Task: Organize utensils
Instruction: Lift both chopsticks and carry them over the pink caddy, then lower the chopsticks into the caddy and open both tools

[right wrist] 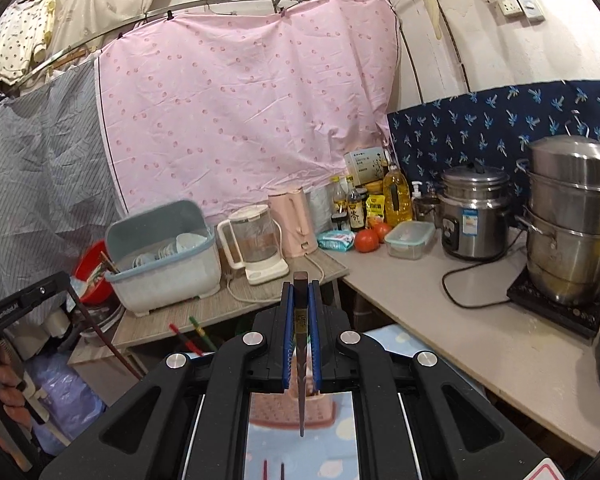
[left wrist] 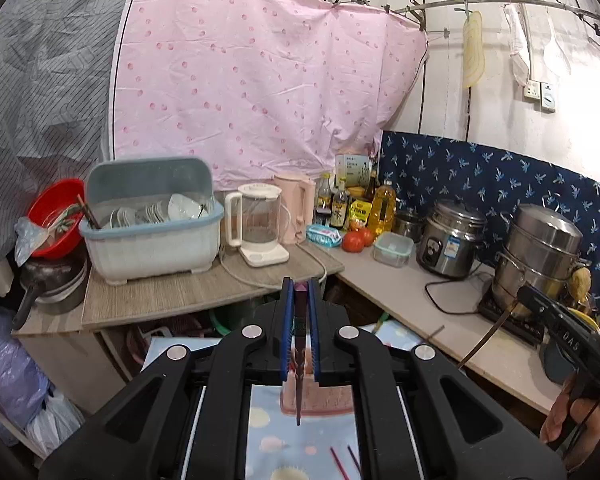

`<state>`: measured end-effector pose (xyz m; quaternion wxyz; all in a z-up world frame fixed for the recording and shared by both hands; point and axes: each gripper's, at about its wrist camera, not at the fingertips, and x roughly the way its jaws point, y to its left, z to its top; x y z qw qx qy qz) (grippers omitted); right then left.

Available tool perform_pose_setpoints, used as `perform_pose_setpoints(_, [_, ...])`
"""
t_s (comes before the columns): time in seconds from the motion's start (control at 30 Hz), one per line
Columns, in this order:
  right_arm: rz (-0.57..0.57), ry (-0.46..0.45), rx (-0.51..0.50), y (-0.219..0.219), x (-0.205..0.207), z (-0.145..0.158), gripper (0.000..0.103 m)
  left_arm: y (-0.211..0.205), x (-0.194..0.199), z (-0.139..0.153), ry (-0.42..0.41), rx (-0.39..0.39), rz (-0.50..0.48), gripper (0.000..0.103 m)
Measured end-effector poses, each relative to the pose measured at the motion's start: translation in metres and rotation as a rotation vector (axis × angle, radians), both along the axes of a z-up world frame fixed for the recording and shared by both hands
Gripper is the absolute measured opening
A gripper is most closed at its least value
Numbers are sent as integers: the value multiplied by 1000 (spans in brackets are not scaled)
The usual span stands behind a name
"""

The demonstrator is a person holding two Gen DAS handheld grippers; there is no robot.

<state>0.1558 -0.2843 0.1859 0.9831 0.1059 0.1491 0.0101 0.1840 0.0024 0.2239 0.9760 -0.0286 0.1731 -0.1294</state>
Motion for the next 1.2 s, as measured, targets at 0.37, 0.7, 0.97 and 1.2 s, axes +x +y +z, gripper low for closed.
perform_pose_setpoints(0.37, [-4,16,-10,13,81,-7,7,-29,75,6,-13,21,5,7])
perform_pose_setpoints(0.7, [15,91,-16,21,119,-41,7,-41,116,-24,53,38,-6,7])
perform_pose_setpoints(0.97, [15,125,-12,20,131,-57,7,-43,127,-41,92,39,-10,7])
perform_pose_setpoints(1.2, [14,131,-15,23,132,-59,7,-44,128,-45,104,44,-5,7])
